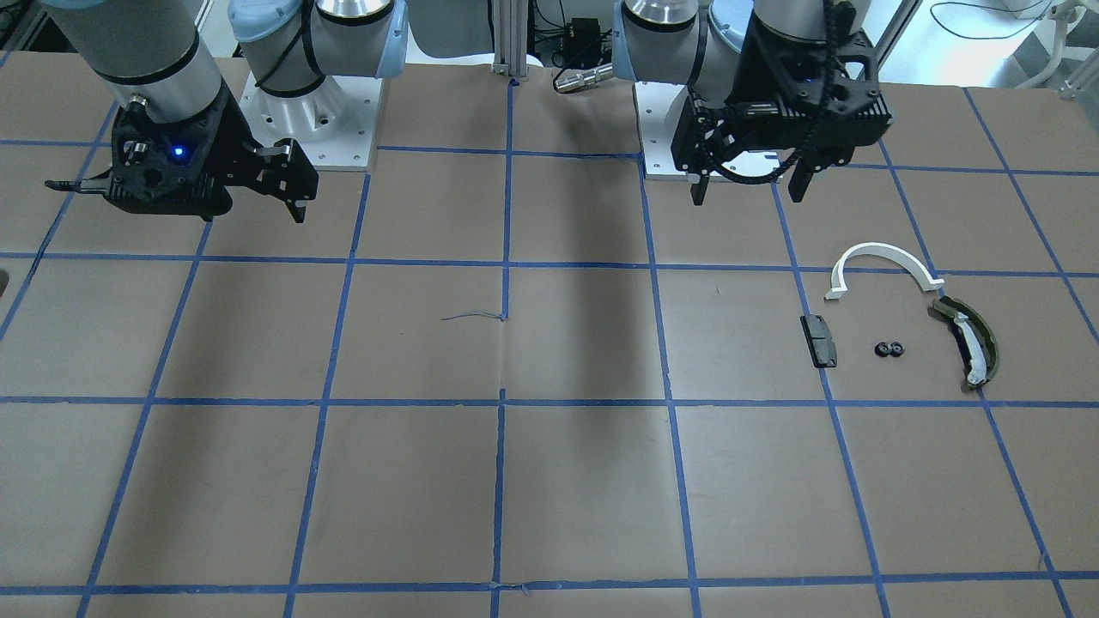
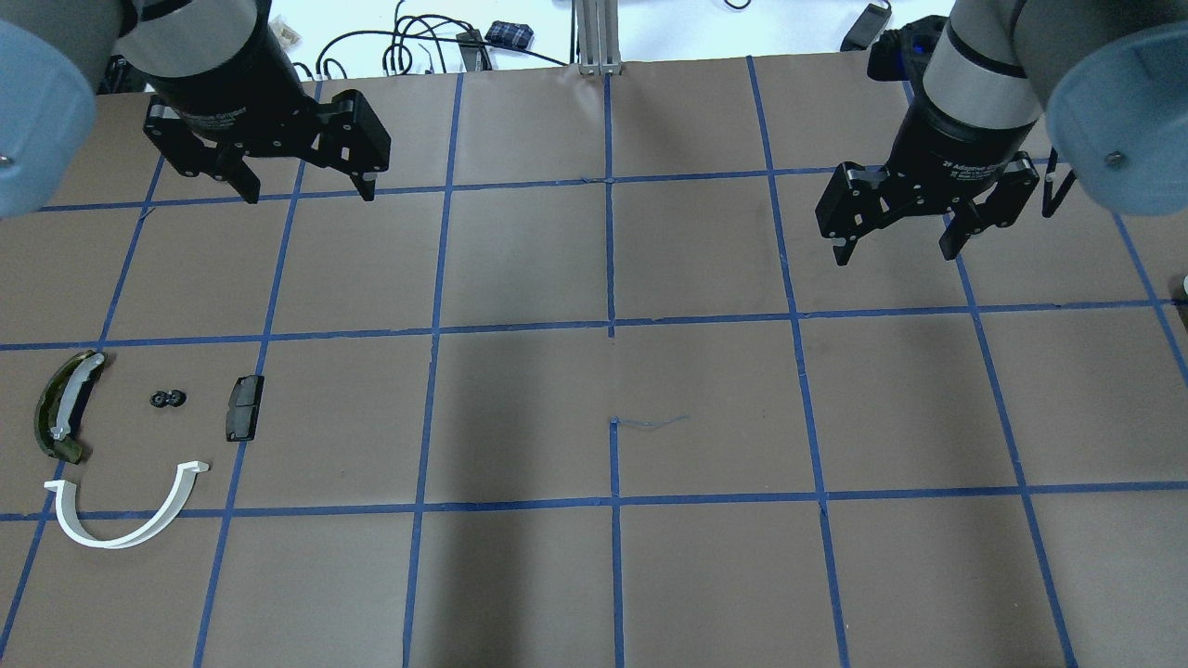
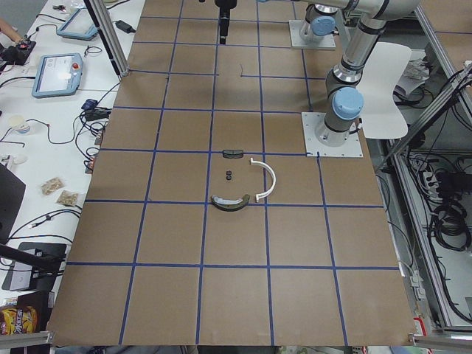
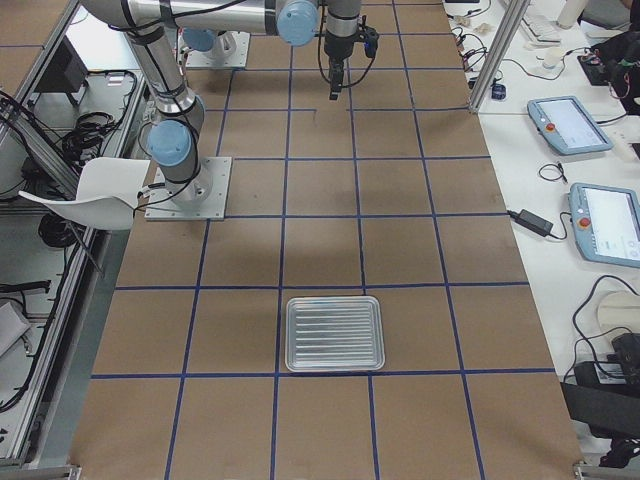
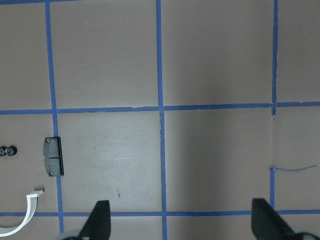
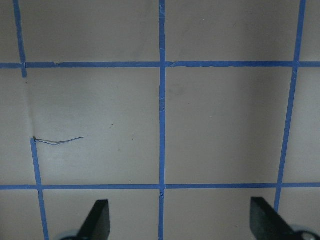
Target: Place bearing gear from tray to pile
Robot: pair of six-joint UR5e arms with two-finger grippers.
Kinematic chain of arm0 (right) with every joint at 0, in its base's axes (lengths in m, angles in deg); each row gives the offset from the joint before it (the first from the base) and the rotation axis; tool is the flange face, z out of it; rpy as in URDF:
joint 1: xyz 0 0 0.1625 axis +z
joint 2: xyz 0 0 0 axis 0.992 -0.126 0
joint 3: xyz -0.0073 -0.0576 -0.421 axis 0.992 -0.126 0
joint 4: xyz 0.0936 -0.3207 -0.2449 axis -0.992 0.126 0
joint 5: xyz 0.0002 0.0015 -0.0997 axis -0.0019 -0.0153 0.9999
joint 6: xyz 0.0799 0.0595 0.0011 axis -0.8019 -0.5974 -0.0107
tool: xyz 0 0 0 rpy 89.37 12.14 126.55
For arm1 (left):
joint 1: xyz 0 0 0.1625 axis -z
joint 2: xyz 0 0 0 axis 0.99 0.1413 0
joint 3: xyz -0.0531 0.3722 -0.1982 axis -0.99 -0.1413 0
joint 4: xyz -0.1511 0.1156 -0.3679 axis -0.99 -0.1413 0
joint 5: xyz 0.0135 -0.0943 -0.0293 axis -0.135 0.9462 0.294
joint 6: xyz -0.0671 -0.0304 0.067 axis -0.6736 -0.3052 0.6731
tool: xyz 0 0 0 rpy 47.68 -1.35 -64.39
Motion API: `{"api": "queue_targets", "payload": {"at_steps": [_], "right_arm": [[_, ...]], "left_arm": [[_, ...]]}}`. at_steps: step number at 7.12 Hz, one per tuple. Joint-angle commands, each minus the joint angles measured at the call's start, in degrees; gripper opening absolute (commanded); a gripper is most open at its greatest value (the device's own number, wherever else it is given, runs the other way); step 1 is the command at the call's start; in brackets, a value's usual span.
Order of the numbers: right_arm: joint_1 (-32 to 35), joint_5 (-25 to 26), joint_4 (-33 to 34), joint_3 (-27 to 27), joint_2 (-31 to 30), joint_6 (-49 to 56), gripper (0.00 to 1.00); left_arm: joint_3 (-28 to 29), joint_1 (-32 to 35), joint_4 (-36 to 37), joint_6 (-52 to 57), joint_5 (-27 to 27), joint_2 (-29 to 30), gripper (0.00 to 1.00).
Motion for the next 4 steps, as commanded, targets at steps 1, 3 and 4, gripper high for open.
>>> {"api": "queue_targets", "payload": {"at_steps": [1, 3, 4], "right_arm": [[0.00, 0.00, 0.00, 0.00, -0.04, 0.00, 1.00], [0.00, 0.00, 0.09, 0.00, -0.04, 0.00, 1.00], [-0.09, 0.00, 0.09, -0.09, -0.04, 0.00, 1.00]], "left_arm": [[-0.32, -4.95, -2.15, 0.86, -0.42, -0.65, 1.00], [-1.29, -4.70, -1.55, -0.09, -0.16, -0.22, 1.00], [-1.47, -4.52, -1.63, -0.01, -0.08, -0.39, 1.00]]}}
